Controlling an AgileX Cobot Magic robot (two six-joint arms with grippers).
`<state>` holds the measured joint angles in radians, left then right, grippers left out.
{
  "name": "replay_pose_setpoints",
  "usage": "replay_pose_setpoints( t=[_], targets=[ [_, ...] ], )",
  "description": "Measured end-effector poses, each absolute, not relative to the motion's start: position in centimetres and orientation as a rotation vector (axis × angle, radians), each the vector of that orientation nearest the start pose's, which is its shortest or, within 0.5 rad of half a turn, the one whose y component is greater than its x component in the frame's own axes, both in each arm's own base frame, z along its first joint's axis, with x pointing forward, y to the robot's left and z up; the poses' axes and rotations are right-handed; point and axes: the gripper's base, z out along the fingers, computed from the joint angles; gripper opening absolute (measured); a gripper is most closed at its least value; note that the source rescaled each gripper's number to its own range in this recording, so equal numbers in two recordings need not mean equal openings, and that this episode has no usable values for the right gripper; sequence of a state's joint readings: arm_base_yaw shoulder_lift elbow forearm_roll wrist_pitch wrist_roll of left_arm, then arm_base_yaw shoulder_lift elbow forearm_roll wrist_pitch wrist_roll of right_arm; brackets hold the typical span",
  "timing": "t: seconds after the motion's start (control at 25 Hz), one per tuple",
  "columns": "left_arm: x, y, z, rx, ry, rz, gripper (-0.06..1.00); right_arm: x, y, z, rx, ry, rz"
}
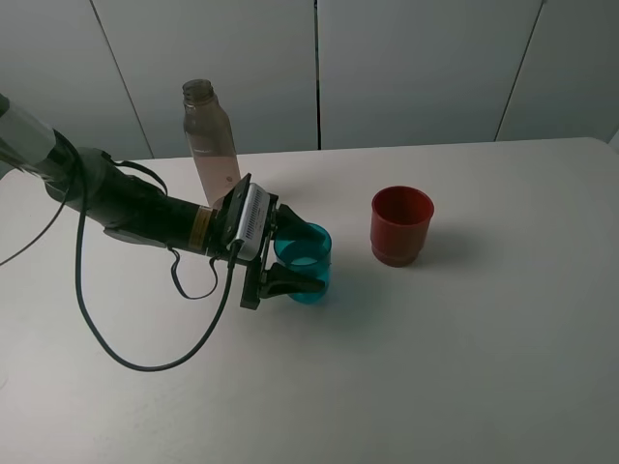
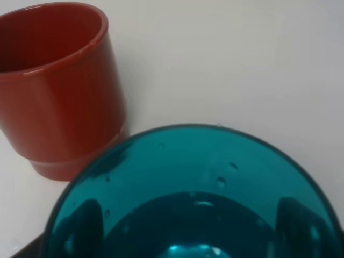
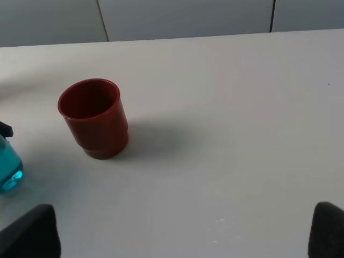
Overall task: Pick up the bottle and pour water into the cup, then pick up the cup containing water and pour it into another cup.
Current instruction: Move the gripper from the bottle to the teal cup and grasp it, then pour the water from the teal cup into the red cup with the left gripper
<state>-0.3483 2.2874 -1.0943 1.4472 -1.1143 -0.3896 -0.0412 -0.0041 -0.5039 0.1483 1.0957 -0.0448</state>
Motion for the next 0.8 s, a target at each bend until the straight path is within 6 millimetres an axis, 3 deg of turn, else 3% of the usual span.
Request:
replay_pose_setpoints(
  t=[0.28, 0.8],
  targets=[
    [32.4, -20.4, 6.5, 1.526, 1.383, -0.982, 0.11, -0.7, 1.2, 27.6, -0.014, 2.064, 0.125],
    [34.6, -21.0, 8.3, 1.454, 1.446, -0.988, 0.09, -0.7, 1.2, 27.6, -0.014, 2.064, 0.125]
  ],
)
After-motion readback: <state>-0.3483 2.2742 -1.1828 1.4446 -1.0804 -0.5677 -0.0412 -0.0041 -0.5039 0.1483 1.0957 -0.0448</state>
